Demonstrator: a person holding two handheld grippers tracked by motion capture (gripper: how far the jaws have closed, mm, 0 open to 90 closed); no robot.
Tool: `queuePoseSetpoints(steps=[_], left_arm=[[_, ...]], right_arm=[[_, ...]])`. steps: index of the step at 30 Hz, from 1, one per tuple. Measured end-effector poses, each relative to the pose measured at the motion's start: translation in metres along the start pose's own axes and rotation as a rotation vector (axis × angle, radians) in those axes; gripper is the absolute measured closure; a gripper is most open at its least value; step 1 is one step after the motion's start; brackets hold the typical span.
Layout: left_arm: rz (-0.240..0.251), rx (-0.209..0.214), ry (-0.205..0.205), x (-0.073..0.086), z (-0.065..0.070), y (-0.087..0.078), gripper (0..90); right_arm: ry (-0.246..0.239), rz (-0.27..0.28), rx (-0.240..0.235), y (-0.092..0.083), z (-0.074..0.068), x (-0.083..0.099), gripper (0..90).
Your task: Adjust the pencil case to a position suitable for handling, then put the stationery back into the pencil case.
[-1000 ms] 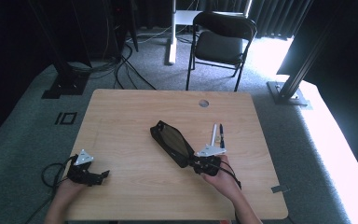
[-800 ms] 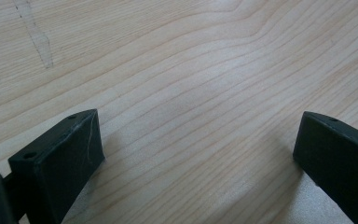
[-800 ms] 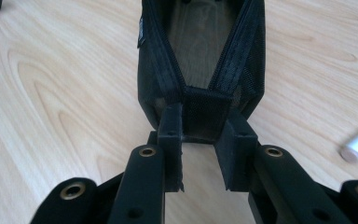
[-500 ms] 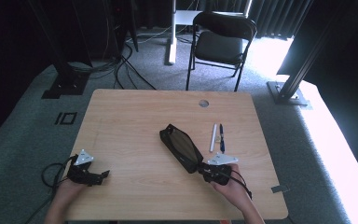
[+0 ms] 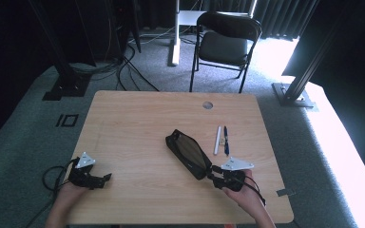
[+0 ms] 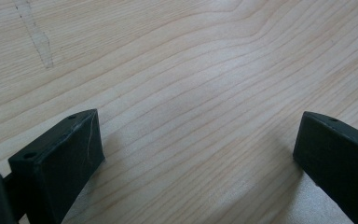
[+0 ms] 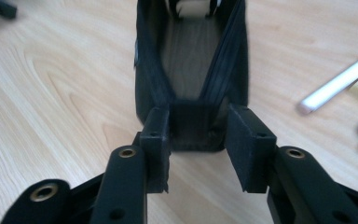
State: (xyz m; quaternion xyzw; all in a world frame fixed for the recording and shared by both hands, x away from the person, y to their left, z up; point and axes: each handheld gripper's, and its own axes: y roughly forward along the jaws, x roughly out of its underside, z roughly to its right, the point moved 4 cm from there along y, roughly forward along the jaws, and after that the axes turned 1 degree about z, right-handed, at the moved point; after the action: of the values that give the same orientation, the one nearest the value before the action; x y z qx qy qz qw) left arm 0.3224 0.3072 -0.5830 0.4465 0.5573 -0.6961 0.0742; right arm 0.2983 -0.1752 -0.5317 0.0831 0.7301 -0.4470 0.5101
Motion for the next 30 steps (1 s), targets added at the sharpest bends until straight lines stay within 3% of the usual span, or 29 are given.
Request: queuePoseSetpoints(steps=[15,16,22,28,30], left_arm=[[0.0,0.0,0.0,0.0,0.0,0.0,1.6],[0.0,0.0,0.0,0.0,0.0,0.0,1.6],[0.0,0.0,0.0,0.0,0.0,0.0,1.6],[0.0,0.0,0.0,0.0,0.0,0.0,1.6],[0.0,0.0,0.0,0.0,0.0,0.0,1.6]], right_arm=[[0.034,0.135,0.085,-0.036,0.027,-0.027,42.8],[0.039,0.135,0.108,-0.037,0.035,-0.029,42.8],[0.053,0.107,0.188,-0.026,0.063,-0.031,39.4],[0.12,0.109,0.281,-0.007,0.101,-0.033,42.2],[0.149,0.105,0.288,0.0,0.112,-0.034,43.1]])
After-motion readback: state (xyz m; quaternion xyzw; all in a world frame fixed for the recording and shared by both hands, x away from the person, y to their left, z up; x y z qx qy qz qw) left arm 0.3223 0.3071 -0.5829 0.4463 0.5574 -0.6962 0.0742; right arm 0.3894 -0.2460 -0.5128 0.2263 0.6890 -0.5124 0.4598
